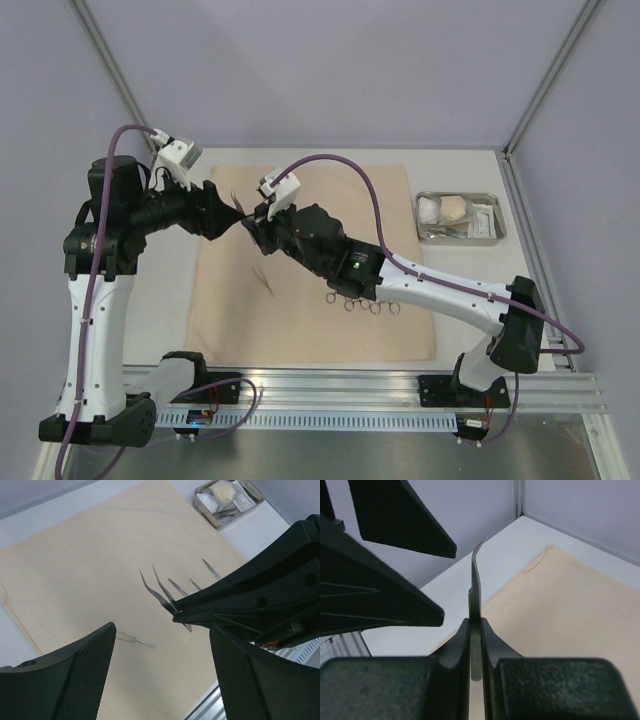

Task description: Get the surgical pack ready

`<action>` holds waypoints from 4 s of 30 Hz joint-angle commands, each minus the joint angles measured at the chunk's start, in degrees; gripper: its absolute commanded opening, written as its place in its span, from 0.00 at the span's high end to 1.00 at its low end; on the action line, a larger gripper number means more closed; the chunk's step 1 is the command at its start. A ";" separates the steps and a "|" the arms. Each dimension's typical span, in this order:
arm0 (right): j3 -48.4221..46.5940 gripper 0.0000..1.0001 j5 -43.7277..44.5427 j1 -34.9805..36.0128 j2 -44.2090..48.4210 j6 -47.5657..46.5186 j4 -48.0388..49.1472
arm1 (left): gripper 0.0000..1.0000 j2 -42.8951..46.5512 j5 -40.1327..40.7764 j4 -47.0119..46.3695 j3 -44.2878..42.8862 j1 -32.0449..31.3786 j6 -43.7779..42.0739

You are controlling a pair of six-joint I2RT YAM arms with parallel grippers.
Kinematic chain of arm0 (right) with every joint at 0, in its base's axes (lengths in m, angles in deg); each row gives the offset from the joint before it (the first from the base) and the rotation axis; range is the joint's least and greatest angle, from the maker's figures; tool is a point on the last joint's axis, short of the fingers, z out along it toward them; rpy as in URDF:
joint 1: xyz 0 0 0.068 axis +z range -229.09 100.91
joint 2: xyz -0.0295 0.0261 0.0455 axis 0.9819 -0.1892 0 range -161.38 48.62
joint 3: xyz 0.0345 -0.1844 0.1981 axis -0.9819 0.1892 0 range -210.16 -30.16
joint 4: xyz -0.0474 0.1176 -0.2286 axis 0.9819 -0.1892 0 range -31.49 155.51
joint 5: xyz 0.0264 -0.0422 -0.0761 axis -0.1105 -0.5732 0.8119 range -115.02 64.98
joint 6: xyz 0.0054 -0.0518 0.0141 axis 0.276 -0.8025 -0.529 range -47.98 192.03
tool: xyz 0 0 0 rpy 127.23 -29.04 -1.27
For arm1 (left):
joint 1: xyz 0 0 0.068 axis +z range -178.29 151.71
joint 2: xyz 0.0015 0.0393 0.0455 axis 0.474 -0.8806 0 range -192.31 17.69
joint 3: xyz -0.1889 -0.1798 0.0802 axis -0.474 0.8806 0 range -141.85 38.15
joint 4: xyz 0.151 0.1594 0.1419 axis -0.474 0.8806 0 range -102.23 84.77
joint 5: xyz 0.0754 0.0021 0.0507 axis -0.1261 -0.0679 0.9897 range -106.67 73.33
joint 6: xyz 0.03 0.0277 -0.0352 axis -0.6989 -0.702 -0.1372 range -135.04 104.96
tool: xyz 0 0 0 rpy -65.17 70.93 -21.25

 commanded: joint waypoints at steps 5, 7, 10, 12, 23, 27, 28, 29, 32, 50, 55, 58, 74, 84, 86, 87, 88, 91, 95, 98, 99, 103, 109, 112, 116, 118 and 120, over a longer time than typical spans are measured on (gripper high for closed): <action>-2.94 1.00 0.61 1.11 0.27 -1.15 4.15 | 0.23 -0.85 -0.85 -6.26 1.26 0.16 5.20; -3.03 1.00 0.52 1.11 0.36 -1.15 4.24 | 0.29 -0.85 -0.85 -6.79 1.61 0.16 5.38; -3.03 1.00 0.00 1.11 0.27 -1.15 4.41 | 0.41 -0.94 -0.41 -7.06 2.14 0.16 5.38; -3.03 1.00 -0.01 1.11 0.10 -1.15 4.50 | 0.49 -1.03 -0.68 -7.14 2.31 0.16 5.29; -3.47 1.00 -0.36 1.20 -0.61 -1.50 4.59 | 0.46 -1.30 -4.01 -7.85 3.19 0.16 5.99; -4.17 1.00 -1.06 1.11 -1.13 -1.41 4.50 | 0.50 -1.29 -4.28 -8.55 4.07 0.16 6.34; -4.17 1.00 -1.15 1.11 -1.31 -1.24 4.41 | 0.50 -1.29 -4.11 -8.64 4.25 0.16 6.43; -4.34 0.99 -1.58 1.11 -1.40 -1.15 4.50 | 0.53 -1.38 -4.02 -8.73 4.25 0.16 6.52; -4.43 1.00 -1.76 1.11 -1.57 -1.15 4.32 | 0.62 -1.73 -4.28 -9.08 4.07 0.16 6.78; 2.85 0.39 -28.06 -8.81 4.83 -1.23 1.60 | 1.00 -0.59 -4.28 -5.39 4.42 0.16 1.53; 3.65 0.22 -47.53 -17.95 7.74 -1.93 -1.12 | 1.00 -1.47 -12.36 -3.02 3.11 0.16 -4.27; 1.90 0.26 -54.75 -18.93 6.43 -4.22 -1.12 | 1.00 -2.35 -15.79 -0.29 2.23 0.16 -6.83; -4.70 0.49 -66.72 -17.17 -5.00 4.30 8.80 | 1.00 -1.21 -21.15 -2.40 2.93 0.16 -6.14; -4.96 0.78 -67.94 -16.91 -7.11 7.99 12.94 | 1.00 -1.03 -21.95 -2.49 3.28 0.16 -6.14; -5.31 0.92 -68.38 -16.91 -7.37 8.08 12.85 | 1.00 -0.94 -22.04 -2.57 3.28 0.16 -6.05; -5.40 0.97 -68.30 -16.99 -7.46 7.56 12.07 | 1.00 -0.94 -22.04 -2.57 3.28 0.16 -6.05; -5.40 1.00 -68.30 -17.08 -7.37 6.94 11.45 | 1.00 -0.86 -22.04 -2.49 3.19 0.16 -6.13; -5.66 1.00 -66.19 -17.43 -6.23 0.72 5.66 | 0.74 -0.59 -20.81 -0.91 2.49 0.16 -6.83; -6.37 1.00 -62.24 -20.93 -4.48 -8.87 -6.38 | 0.15 -0.59 -14.49 3.66 0.56 0.16 -10.34; -7.24 1.00 -60.92 -25.23 -2.99 -14.14 -12.18 | 0.00 -0.59 -11.33 7.61 -0.85 0.16 -12.98; -7.68 1.00 -59.87 -26.47 -2.54 -16.07 -16.64 | 0.00 -0.50 -10.18 9.19 -1.37 0.16 -13.25; -9.79 1.00 -47.53 -32.36 -1.05 -31.87 -30.80 | 0.00 -0.06 -1.40 11.31 -1.47 0.16 -13.78; -4.81 1.00 -17.72 -40.88 -0.95 -61.76 -45.06 | 0.00 -1.03 13.81 14.48 1.08 0.16 -14.92; -1.98 0.99 -9.00 -45.28 -2.97 -71.09 -47.97 | 0.00 -0.94 14.00 13.60 4.15 0.16 -15.45; 1.70 0.99 -3.45 -53.45 -6.58 -76.72 -45.19 | 0.00 -1.56 13.91 12.19 6.35 0.16 -15.27; 4.78 1.00 -2.64 -55.22 -7.11 -81.20 -43.93 | 0.00 -2.17 13.91 11.84 6.53 0.16 -15.27; 7.24 1.00 -3.52 -55.84 -7.11 -84.72 -40.88 | 0.00 -2.96 14.00 11.67 6.53 0.16 -15.36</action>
